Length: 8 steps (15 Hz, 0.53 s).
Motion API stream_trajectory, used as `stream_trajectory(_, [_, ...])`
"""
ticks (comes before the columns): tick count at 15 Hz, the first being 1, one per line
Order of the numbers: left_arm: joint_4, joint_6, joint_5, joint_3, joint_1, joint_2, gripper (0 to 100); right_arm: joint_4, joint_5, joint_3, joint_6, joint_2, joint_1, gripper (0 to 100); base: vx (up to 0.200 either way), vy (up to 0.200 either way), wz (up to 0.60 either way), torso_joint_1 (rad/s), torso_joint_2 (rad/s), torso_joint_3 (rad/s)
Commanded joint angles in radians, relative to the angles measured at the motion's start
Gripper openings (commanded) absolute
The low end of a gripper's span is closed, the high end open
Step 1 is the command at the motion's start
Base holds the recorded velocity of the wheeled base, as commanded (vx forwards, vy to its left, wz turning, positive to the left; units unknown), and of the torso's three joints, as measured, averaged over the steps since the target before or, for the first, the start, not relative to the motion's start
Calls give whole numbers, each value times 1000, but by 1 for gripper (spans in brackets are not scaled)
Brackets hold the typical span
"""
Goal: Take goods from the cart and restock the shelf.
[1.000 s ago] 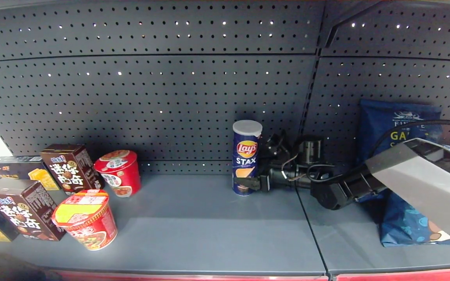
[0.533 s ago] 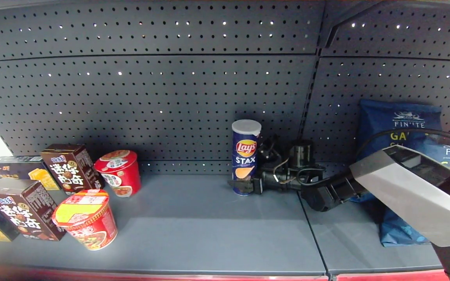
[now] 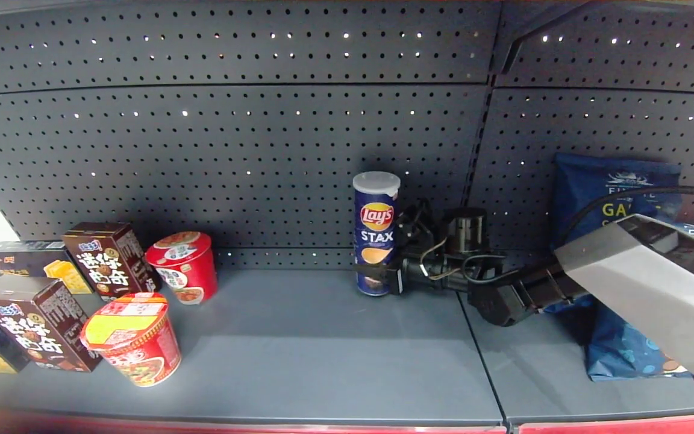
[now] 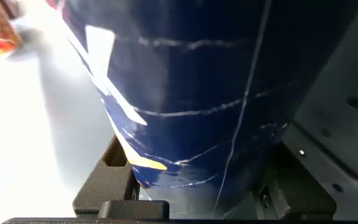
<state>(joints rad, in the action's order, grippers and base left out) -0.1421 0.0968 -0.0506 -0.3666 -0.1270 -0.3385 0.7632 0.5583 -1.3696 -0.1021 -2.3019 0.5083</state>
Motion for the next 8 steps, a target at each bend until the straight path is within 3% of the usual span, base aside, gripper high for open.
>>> stream_trajectory(1, [1, 0, 0, 2, 0, 13, 0, 11, -64, 96, 22, 128, 52, 0, 0, 0, 0, 0, 0, 0])
stream_trajectory(5, [-1, 0, -2, 14, -2, 42, 0, 30, -153, 233, 55, 257, 119, 0, 0, 0, 0, 0, 0, 0])
stream_trajectory(8, [-1, 0, -2, 9, -2, 46, 0, 177, -175, 448, 56, 332, 142, 0, 0, 0, 0, 0, 0, 0])
